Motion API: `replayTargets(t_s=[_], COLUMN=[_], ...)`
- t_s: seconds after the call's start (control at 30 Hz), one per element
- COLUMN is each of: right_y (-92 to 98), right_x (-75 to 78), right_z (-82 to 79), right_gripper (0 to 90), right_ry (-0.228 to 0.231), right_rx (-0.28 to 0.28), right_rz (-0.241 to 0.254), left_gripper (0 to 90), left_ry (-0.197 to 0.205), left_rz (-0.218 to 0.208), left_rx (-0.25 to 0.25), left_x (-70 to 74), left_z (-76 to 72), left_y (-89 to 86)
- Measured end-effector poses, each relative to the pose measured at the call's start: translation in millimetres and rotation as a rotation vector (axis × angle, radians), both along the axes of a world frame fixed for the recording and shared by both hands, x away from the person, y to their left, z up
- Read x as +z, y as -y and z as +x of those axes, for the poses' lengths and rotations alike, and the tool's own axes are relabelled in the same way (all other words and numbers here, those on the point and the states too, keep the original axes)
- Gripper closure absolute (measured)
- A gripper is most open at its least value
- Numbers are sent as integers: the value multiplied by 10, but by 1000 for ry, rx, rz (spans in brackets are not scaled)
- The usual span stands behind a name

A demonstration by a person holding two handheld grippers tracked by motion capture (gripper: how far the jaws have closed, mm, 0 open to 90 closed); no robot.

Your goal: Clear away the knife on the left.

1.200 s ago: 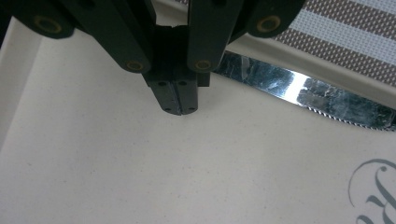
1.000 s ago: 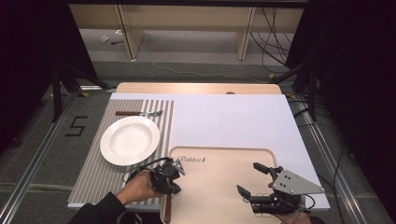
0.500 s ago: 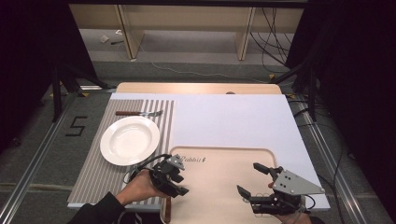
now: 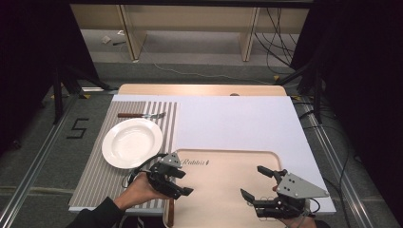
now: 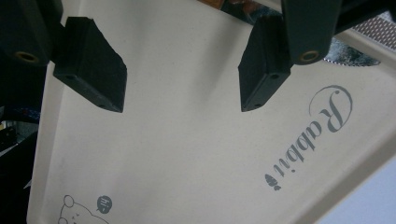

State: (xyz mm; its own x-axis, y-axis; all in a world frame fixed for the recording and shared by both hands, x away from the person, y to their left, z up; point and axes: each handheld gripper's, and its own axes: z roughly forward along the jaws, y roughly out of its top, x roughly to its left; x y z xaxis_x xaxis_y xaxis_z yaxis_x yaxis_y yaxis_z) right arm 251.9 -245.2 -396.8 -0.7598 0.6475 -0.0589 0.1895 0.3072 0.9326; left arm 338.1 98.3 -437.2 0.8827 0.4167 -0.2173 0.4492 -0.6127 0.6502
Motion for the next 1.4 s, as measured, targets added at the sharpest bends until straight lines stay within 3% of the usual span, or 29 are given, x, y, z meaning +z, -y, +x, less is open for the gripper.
replayTargets(t_s=[0.7, 0.83, 1.23, 1.4], right_y=[-75, -69, -51, -44], right_x=[-20, -18, -8, -5], right_z=[-19, -15, -8, -5], right_gripper=[188, 188, 188, 188], right_ry=[-7, -6, -5, -2], right_rx=[67, 64, 49, 44], right_rz=[-51, -45, -24, -19], left_gripper=[334, 307, 259, 243], left_ry=[34, 41, 143, 145], left_rz=[-9, -56, -289, -333], left_rx=[4, 26, 108, 127], left_x=[37, 70, 172, 157], left_z=[-82, -94, -225, -278], left_y=[-62, -100, -383, -477])
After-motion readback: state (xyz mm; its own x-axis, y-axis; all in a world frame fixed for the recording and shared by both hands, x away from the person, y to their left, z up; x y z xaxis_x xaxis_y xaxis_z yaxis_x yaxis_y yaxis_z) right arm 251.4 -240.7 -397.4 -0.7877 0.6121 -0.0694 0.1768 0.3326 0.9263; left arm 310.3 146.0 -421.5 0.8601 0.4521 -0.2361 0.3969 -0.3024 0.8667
